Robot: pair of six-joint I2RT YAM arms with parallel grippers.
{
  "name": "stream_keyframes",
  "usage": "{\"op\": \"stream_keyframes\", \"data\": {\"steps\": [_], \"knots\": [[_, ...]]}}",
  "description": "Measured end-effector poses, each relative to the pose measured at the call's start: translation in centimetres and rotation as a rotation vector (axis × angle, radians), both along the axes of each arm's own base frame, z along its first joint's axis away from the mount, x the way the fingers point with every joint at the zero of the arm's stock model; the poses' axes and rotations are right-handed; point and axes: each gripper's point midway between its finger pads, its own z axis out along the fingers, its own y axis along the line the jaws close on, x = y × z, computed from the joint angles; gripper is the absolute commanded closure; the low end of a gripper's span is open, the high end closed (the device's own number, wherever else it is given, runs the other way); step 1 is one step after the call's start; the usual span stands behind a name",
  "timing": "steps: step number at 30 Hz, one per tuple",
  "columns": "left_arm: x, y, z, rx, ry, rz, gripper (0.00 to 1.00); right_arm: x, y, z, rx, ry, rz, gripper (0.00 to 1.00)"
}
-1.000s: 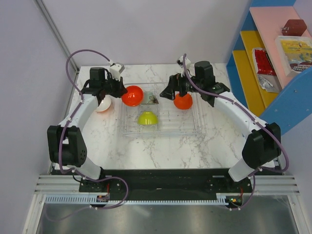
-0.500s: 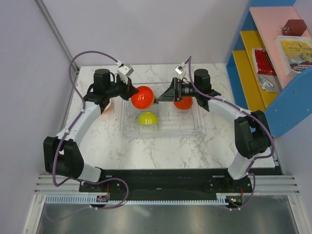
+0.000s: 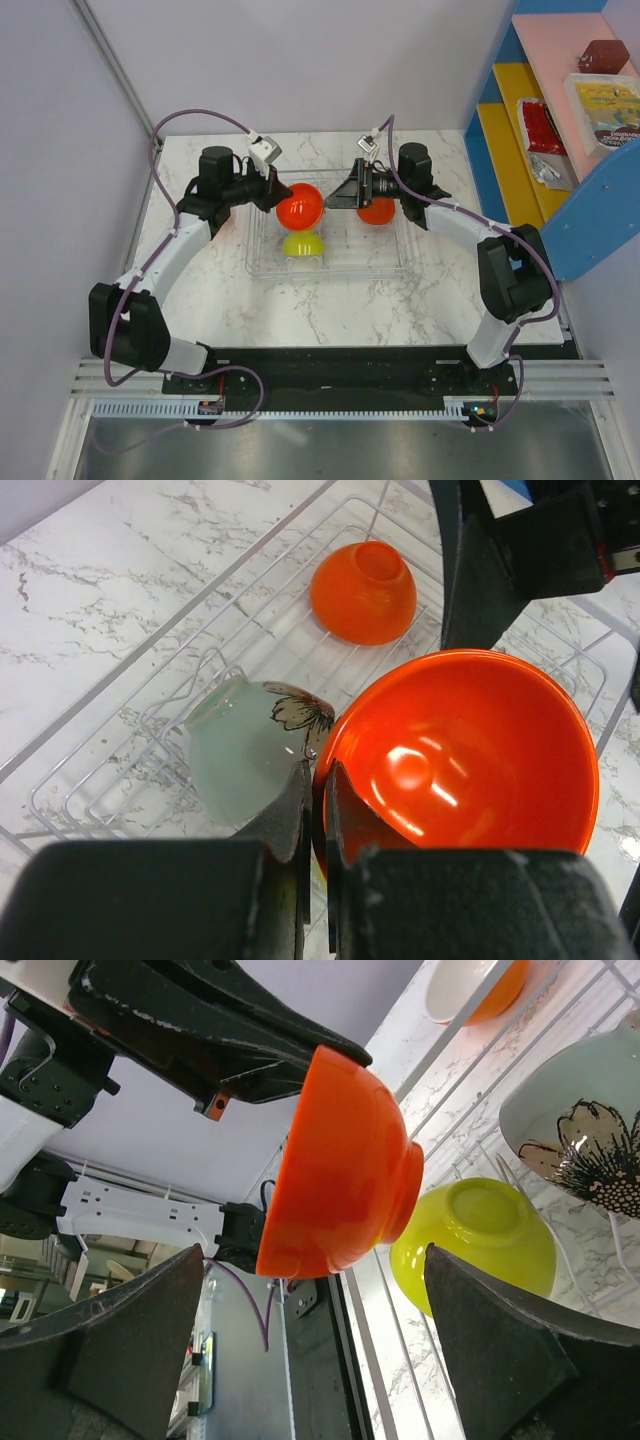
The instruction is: Load the bowls into the dish rack
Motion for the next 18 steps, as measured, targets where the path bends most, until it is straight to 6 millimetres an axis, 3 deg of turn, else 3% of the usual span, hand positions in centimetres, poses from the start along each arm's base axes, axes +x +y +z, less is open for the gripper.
{"op": "stream_keyframes", "data": {"steps": [11, 18], "knots": [[-1.6, -1.8, 2.3, -0.018, -0.069, -0.048, 0.98, -0.2, 0.1, 0.1, 0.021, 0.028, 0.016, 0.02], [-1.9, -2.5, 2.3, -0.013, -0.073, -0.056, 0.98, -0.5, 0.1, 0.3, 0.038, 0.038, 0.025, 0.02]]}}
